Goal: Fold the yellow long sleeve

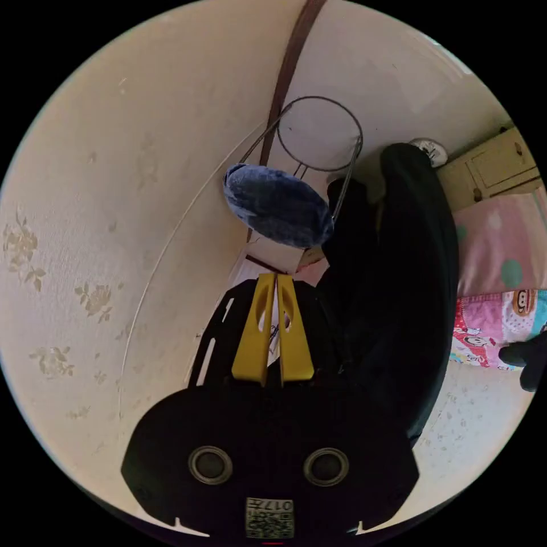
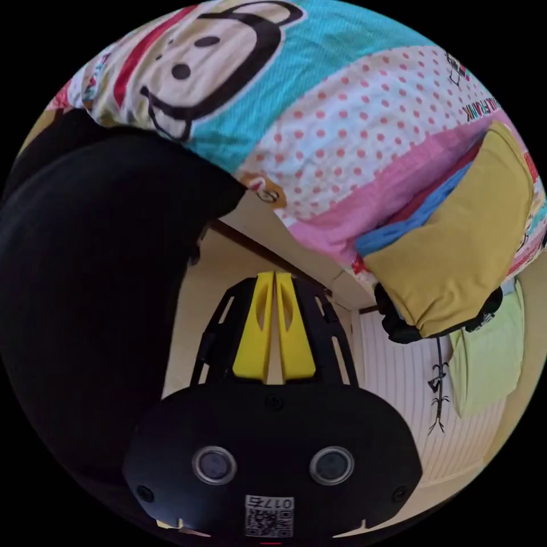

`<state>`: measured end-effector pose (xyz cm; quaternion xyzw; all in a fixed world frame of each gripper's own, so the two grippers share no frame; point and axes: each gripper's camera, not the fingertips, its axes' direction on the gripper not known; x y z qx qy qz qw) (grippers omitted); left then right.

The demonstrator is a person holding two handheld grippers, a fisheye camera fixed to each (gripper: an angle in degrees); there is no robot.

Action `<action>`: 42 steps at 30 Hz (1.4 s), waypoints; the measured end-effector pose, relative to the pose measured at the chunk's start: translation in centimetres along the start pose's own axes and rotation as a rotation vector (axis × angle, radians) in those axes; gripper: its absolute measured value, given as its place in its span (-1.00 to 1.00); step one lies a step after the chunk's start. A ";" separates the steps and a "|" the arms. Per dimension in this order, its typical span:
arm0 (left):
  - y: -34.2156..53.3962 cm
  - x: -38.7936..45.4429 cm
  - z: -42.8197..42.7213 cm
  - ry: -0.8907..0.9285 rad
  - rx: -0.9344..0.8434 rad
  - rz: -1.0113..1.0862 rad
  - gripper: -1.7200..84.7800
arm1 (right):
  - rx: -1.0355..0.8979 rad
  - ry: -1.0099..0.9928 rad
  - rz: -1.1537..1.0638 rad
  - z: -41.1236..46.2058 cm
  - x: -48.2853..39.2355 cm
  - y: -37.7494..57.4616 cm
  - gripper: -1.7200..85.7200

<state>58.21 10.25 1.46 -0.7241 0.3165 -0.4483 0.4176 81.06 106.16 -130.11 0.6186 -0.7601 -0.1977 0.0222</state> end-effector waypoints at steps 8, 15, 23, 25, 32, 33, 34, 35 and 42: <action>6.6 19.2 -0.7 0.011 0.174 0.437 -0.97 | 0.169 -0.006 0.229 7.7 6.1 12.3 -0.86; 28.4 39.2 12.4 -0.961 0.472 1.151 -0.97 | 0.833 -0.176 0.563 3.3 19.2 25.9 -0.78; 40.0 30.0 29.5 -0.838 0.354 1.685 -0.94 | 1.027 -0.540 0.634 8.4 30.2 25.8 -0.83; 39.6 27.5 31.0 -0.832 0.354 1.701 -0.93 | 1.170 -0.606 0.596 7.9 29.8 26.9 -0.86; 37.5 22.6 31.1 -0.799 0.519 1.682 -0.81 | 1.406 -0.760 -0.238 0.1 17.0 30.0 -0.87; 37.0 22.6 31.0 -0.788 0.518 1.665 -0.80 | 1.295 -0.739 -0.356 -0.2 14.7 28.4 -0.87; 35.9 22.5 30.9 -0.766 0.510 1.627 -0.80 | 1.238 -0.723 -0.392 -0.2 13.8 27.6 -0.87; 34.8 22.4 30.9 -0.737 0.499 1.600 -0.79 | 1.148 -0.682 -0.416 0.0 12.8 26.4 -0.86; 30.0 21.2 33.5 -0.745 0.507 1.542 -0.79 | 1.214 -0.441 0.156 -1.2 25.0 26.6 -0.71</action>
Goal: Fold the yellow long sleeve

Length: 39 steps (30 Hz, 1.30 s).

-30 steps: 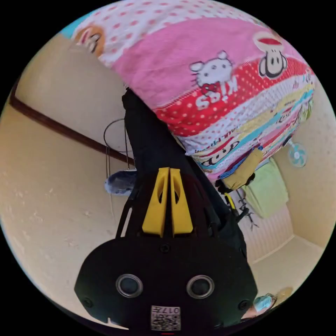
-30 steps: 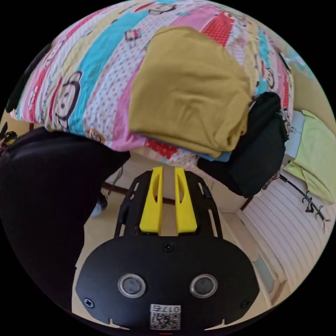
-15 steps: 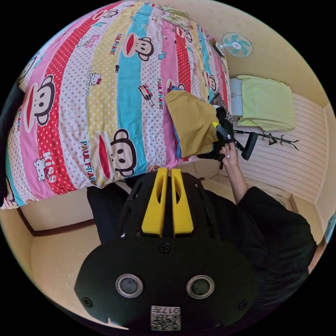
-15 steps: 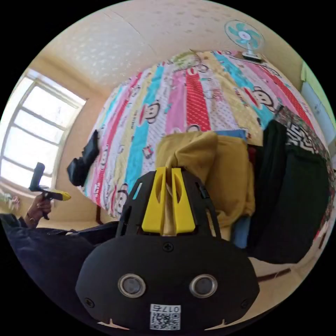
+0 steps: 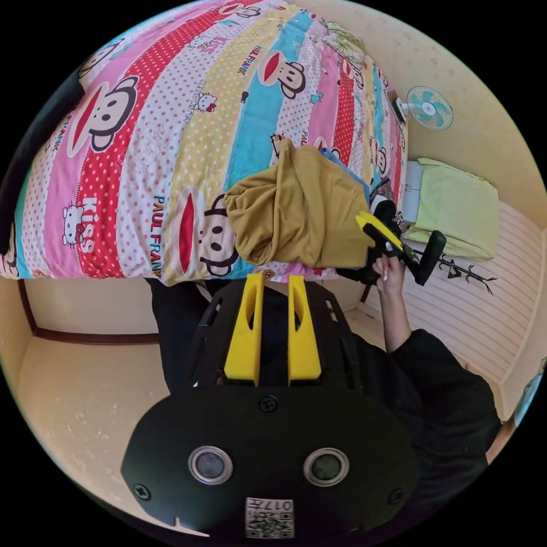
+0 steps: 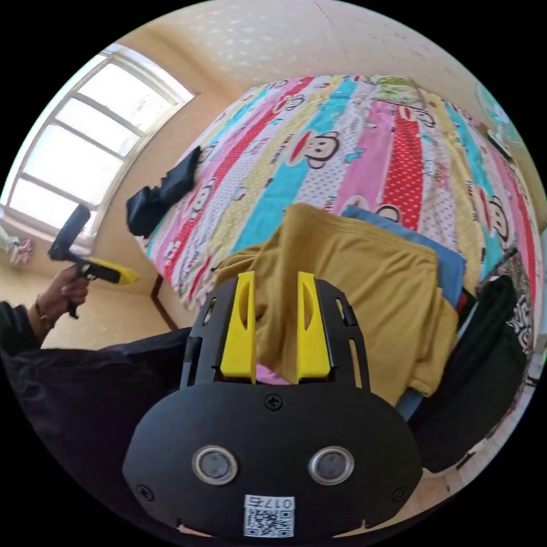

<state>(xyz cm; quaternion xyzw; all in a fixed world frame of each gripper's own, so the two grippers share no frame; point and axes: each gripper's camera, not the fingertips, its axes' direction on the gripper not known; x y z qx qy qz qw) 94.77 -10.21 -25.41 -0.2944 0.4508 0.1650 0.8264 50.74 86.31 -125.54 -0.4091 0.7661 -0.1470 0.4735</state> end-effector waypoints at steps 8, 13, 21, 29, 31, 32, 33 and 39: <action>-0.5 0.1 7.8 0.004 -0.109 0.003 -0.79 | -0.291 0.250 0.049 5.8 9.0 -6.2 -0.85; -1.1 -1.0 8.4 -0.037 -0.075 -0.009 -0.79 | -0.049 -0.183 0.003 -4.7 7.8 -3.0 -0.90; -8.1 -2.9 9.1 -0.029 0.031 -0.047 -0.72 | -0.776 -0.282 0.087 0.1 9.0 10.9 -0.92; -24.0 -4.4 15.4 -0.139 0.023 -0.023 -0.70 | -0.658 -0.252 0.194 -2.9 7.7 6.2 -0.94; -26.1 -5.6 19.5 -0.221 -0.084 -0.048 -0.71 | -0.635 -0.262 0.234 -3.3 7.5 5.2 -0.94; -26.1 -5.8 20.3 -0.230 -0.038 -0.058 -0.71 | -0.618 -0.264 0.243 -3.5 7.3 4.6 -0.94; -26.0 -5.7 20.3 -0.227 -0.013 -0.069 -0.71 | -0.601 -0.249 0.249 -3.8 7.2 3.9 -0.93; -24.5 -3.8 22.2 -0.125 -0.123 -0.048 -0.73 | -0.348 -0.035 0.184 -6.5 7.6 -7.5 -0.86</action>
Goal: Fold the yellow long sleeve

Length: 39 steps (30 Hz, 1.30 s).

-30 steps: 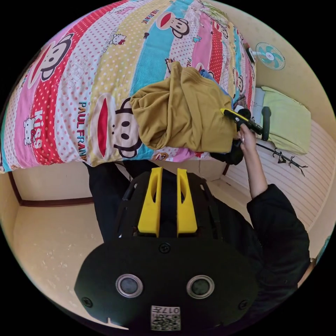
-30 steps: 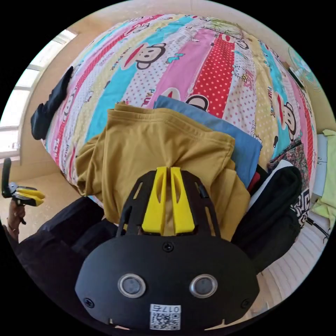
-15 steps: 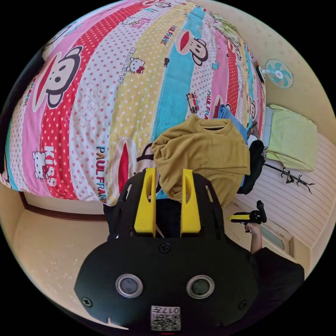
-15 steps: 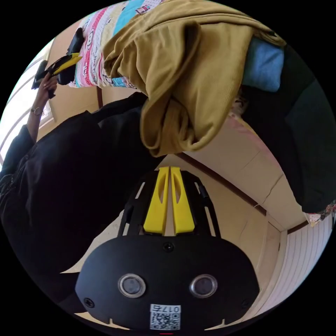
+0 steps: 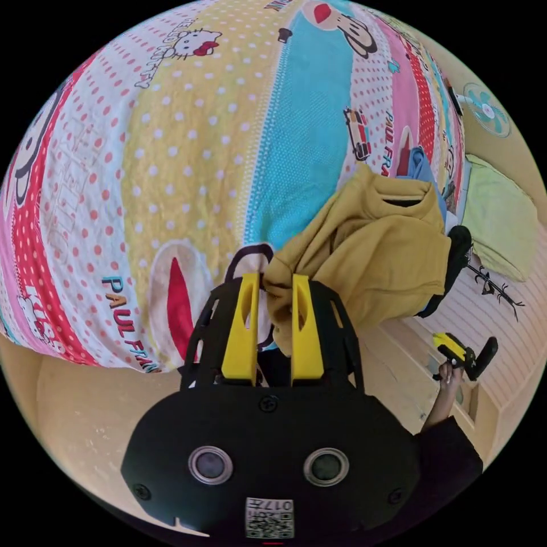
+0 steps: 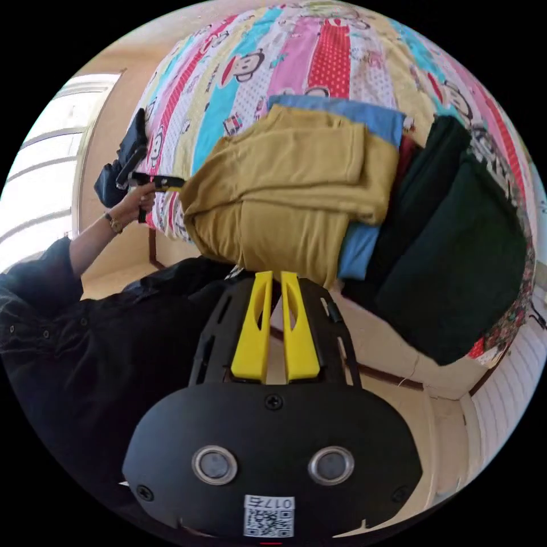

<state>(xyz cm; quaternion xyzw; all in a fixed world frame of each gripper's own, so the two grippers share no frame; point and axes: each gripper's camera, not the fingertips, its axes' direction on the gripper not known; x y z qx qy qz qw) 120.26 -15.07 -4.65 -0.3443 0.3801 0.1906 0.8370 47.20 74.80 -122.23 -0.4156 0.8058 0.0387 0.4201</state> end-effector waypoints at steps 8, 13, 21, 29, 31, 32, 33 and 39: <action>1.7 -2.6 3.1 0.321 0.035 -0.097 -0.72 | 0.014 0.476 -0.064 -1.7 -1.3 -24.7 -0.74; 2.7 -3.0 4.3 0.481 0.051 -0.086 -0.83 | -0.262 0.506 0.054 5.8 2.8 -28.8 -0.83; 9.2 -2.7 0.2 0.677 0.211 0.045 -0.86 | 0.039 0.710 -0.088 -5.0 -11.4 -18.8 -0.90; 22.8 0.8 -6.3 0.710 0.440 0.247 -0.87 | 0.451 0.668 -0.078 -19.5 -20.5 -4.6 -0.93; 25.8 0.8 -8.1 0.774 0.524 0.275 -0.87 | 0.547 0.682 -0.057 -22.3 -21.5 -2.2 -0.93; 27.4 1.0 -9.3 0.810 0.573 0.310 -0.87 | 0.622 0.671 -0.038 -24.2 -22.1 -0.6 -0.93; 28.0 1.2 -9.9 0.822 0.592 0.331 -0.87 | 0.702 0.652 -0.021 -25.9 -22.6 1.0 -0.93; 31.3 8.1 -16.7 0.699 0.656 0.623 -0.86 | 1.027 0.433 0.125 -32.0 -23.4 7.0 -0.93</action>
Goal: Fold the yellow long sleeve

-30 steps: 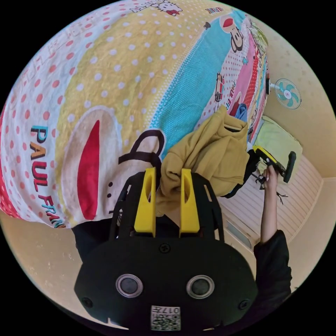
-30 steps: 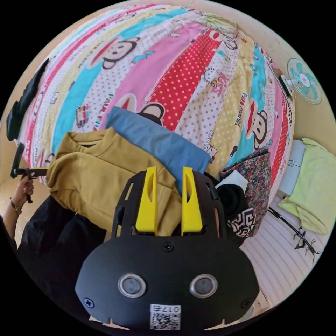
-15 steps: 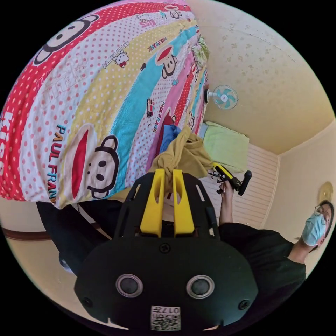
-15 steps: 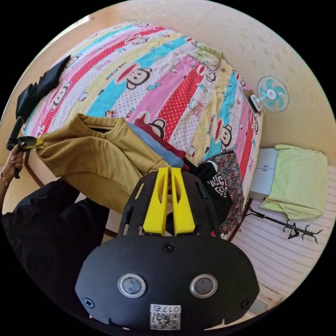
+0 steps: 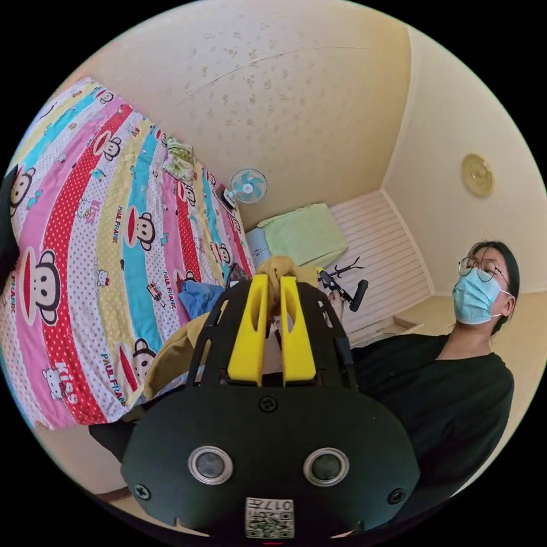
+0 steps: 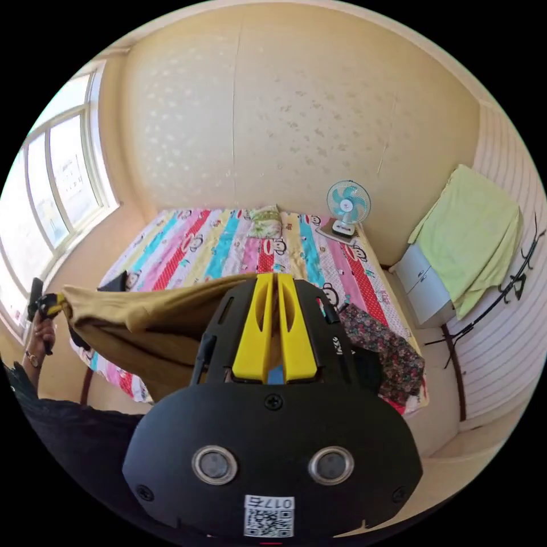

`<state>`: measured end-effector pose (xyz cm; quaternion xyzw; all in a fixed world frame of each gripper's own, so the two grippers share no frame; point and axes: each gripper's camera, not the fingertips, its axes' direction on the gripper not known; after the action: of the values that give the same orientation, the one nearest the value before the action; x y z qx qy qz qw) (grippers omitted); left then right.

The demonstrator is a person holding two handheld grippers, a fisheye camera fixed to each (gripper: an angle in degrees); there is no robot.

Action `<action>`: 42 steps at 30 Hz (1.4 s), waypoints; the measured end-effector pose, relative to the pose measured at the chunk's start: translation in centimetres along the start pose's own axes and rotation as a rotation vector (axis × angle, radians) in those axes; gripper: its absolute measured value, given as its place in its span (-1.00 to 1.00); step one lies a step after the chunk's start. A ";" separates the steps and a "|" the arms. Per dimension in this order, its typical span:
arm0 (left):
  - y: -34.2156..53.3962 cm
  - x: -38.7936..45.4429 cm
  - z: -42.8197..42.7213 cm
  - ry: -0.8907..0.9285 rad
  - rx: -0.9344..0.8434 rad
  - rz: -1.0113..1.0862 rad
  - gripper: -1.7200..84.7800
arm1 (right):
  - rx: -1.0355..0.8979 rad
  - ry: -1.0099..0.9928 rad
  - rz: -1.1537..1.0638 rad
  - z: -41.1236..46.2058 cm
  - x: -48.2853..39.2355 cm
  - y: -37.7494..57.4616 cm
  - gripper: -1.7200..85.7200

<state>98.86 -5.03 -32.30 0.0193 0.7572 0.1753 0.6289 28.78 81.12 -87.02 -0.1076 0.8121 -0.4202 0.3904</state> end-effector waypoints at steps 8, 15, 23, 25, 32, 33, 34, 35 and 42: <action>4.3 9.9 -1.2 -0.201 0.096 0.339 -0.87 | 0.354 -0.160 0.161 -9.6 -0.9 0.4 -0.93; 12.7 15.1 -6.0 -0.131 0.396 0.444 -0.86 | 0.773 -0.225 0.171 -20.2 -5.2 2.3 -0.95; 20.3 18.1 -2.8 -0.255 0.469 0.576 -0.90 | 0.705 -0.006 -0.001 -19.8 -11.1 -0.2 -0.94; 19.9 18.1 0.7 -0.303 0.379 0.559 -0.91 | 0.524 -0.128 -0.127 -15.4 -13.2 -1.5 -0.93; 20.1 21.3 8.2 -0.346 0.385 0.558 -0.92 | 0.287 -0.542 -0.407 -4.6 -25.1 2.7 -0.81; 20.2 21.9 8.2 -0.344 0.404 0.564 -0.92 | 0.266 -0.608 -0.425 -3.8 -26.6 3.5 -0.79; 20.6 23.4 8.1 -0.330 0.438 0.590 -0.92 | 0.259 -0.634 -0.435 -3.5 -27.3 3.8 -0.79; 21.0 25.0 8.0 -0.303 0.462 0.628 -0.92 | 0.248 -0.671 -0.445 -2.8 -28.4 4.4 -0.79; 23.7 32.0 7.0 -0.036 0.454 0.807 -0.92 | 0.185 -0.667 -0.448 1.8 -31.6 3.8 -0.78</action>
<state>94.35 26.90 -56.69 0.4526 0.6975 0.2352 0.5033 51.86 98.30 -73.37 -0.3764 0.5563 -0.5082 0.5391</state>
